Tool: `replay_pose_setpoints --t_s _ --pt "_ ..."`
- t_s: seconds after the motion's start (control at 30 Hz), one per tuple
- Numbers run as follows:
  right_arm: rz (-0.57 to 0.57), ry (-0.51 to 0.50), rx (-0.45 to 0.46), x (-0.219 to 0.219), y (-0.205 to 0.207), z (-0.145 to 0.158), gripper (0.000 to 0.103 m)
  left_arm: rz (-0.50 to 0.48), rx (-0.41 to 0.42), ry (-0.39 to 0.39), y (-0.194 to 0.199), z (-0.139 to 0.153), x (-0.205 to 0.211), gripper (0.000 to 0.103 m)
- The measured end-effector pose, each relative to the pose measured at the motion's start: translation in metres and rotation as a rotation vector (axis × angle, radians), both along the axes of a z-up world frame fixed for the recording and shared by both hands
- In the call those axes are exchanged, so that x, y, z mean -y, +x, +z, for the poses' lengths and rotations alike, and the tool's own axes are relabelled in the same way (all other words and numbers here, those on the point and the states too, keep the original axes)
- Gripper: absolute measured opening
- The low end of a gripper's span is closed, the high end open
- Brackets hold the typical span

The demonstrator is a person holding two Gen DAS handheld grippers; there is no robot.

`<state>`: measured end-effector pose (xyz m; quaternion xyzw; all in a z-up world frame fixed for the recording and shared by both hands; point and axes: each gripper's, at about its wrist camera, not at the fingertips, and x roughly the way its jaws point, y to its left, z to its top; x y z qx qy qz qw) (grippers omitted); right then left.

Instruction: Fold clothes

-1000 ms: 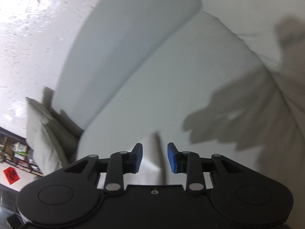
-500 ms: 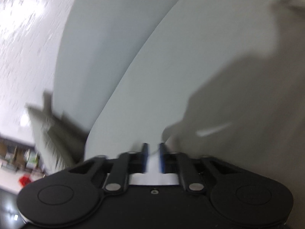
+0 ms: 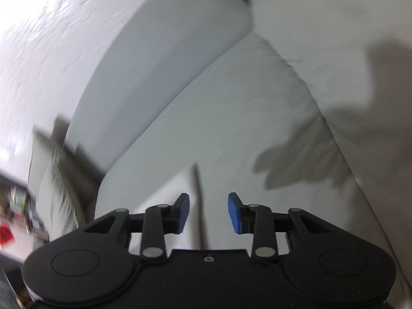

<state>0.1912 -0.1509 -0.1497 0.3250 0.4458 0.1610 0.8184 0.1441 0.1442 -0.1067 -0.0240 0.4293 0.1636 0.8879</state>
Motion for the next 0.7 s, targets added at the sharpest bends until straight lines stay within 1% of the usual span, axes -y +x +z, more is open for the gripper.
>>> replay_pose_setpoints --t_s 0.03,0.1,0.2,0.23,0.37,0.43,0.47,0.5,0.53,0.57,0.6,0.63,0.67,0.7 --pt "0.030 -0.018 0.015 -0.002 -0.011 0.006 0.039 -0.010 0.001 0.012 -0.010 0.005 0.006 0.056" --pt "0.085 -0.052 0.045 -0.005 -0.028 0.018 0.045 -0.028 0.007 0.020 -0.028 0.013 0.017 0.058" --pt "0.150 -0.084 0.075 -0.001 -0.049 0.034 0.049 -0.052 0.012 0.022 -0.049 0.021 0.027 0.060" --pt "0.157 -0.097 0.080 -0.001 -0.055 0.036 0.050 -0.059 0.012 0.021 -0.055 0.023 0.028 0.060" --pt "0.183 -0.148 0.098 -0.002 -0.076 0.044 0.063 -0.080 0.007 0.012 -0.075 0.026 0.033 0.065" --pt "0.196 -0.174 0.108 -0.002 -0.086 0.048 0.064 -0.097 0.004 -0.011 -0.085 0.023 0.033 0.065" --pt "0.201 -0.188 0.112 -0.002 -0.091 0.050 0.064 -0.121 0.009 -0.027 -0.089 0.021 0.032 0.064" --pt "0.201 -0.204 0.114 -0.002 -0.095 0.050 0.064 -0.145 0.014 -0.043 -0.094 0.018 0.031 0.057" --pt "0.201 -0.220 0.116 -0.001 -0.098 0.050 0.064 -0.168 0.019 -0.059 -0.099 0.016 0.030 0.054" --pt "0.204 -0.237 0.121 -0.001 -0.101 0.051 0.061 -0.192 0.024 -0.075 -0.103 0.013 0.028 0.041" --pt "0.218 -0.252 0.132 -0.003 -0.104 0.051 0.049 -0.216 0.029 -0.091 -0.108 0.011 0.027 0.036" --pt "0.238 -0.261 0.145 -0.006 -0.108 0.053 0.040 -0.241 0.033 -0.096 -0.110 0.009 0.028 0.036" --pt "0.260 -0.267 0.156 -0.009 -0.110 0.054 0.023 -0.268 0.037 -0.094 -0.111 0.009 0.030 0.035" --pt "0.282 -0.266 0.162 -0.014 -0.110 0.054 0.016 -0.286 0.042 -0.089 -0.110 0.008 0.033 0.035"
